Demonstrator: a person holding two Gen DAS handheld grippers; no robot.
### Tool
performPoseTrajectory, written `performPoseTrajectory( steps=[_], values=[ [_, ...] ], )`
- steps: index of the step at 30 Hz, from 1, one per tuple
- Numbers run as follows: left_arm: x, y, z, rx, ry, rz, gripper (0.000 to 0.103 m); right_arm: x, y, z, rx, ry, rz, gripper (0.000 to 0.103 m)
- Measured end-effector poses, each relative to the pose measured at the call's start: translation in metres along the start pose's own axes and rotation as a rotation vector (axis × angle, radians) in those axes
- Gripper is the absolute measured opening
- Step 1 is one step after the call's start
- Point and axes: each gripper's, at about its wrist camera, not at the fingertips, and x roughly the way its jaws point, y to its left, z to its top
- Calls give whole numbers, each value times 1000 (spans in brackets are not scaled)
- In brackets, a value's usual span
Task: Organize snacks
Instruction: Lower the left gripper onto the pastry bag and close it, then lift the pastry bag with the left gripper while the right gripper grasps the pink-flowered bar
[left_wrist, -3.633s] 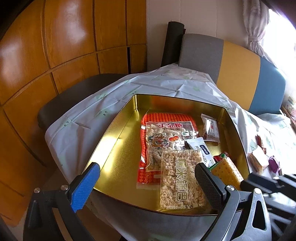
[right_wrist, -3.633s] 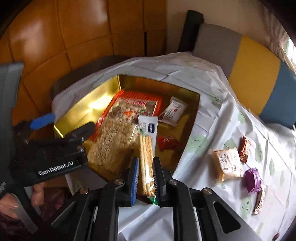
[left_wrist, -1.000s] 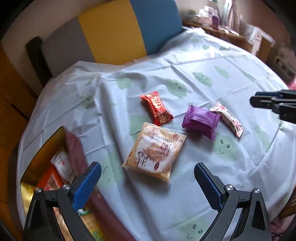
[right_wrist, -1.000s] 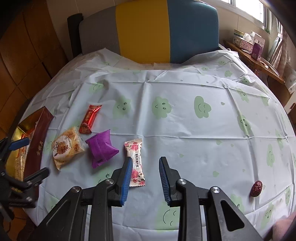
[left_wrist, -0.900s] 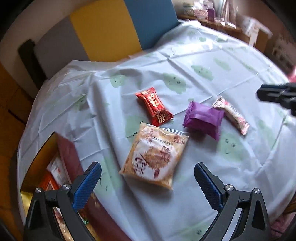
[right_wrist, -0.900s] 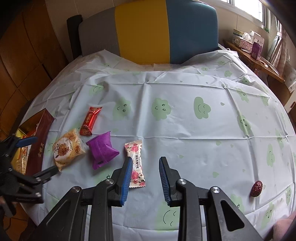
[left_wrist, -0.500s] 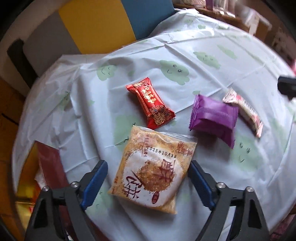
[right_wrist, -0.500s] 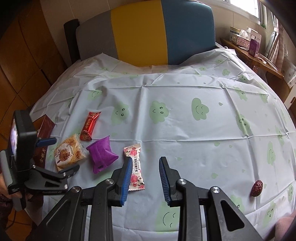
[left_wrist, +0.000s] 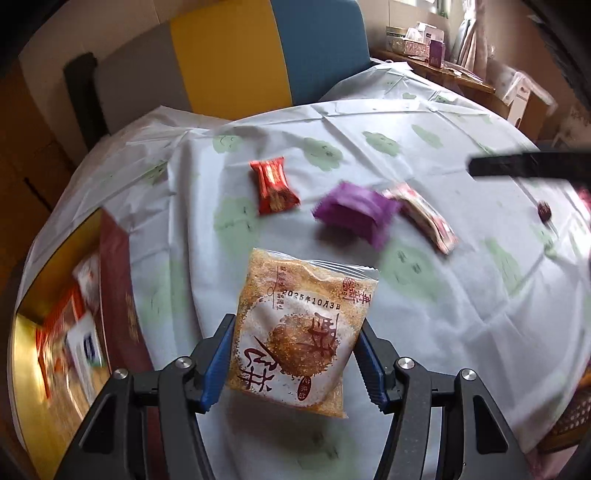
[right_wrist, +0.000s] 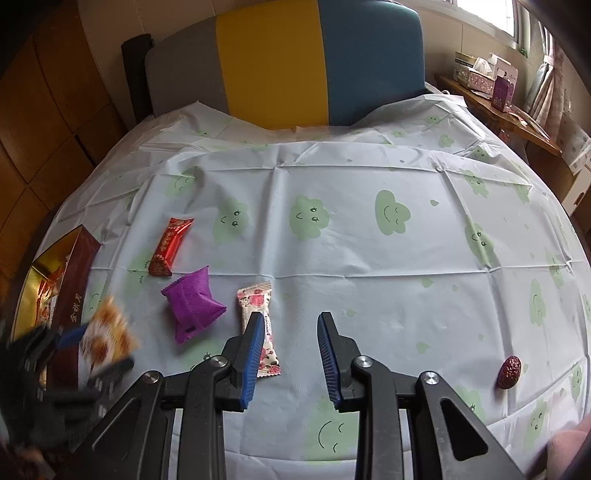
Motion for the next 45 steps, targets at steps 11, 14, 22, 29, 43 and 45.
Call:
performPoseTrajectory(
  steps=[11,14,22,29,43,45],
  values=[
    [-3,-8,-53,-92,-70,-9,62,7,-4,-4,18,29,-5,30],
    [-3,-4,-55,-109,-81,-33,62,9,-5,-5,23,39,-9,30],
    [-3,-5,-58,-124,-96,-27,63,19,-9,-9,50,79,3,30],
    [-3,-3,-59,-133,-106,-32,64,27,2,-12,30,91,70,30],
    [-3,-2,-59,-143,-107,-46,64,56,32,-14,-108,94,58,30],
    [-2,-2,-60,-144,-110,-46,64,59,31,-14,-108,95,49,30]
  ],
)
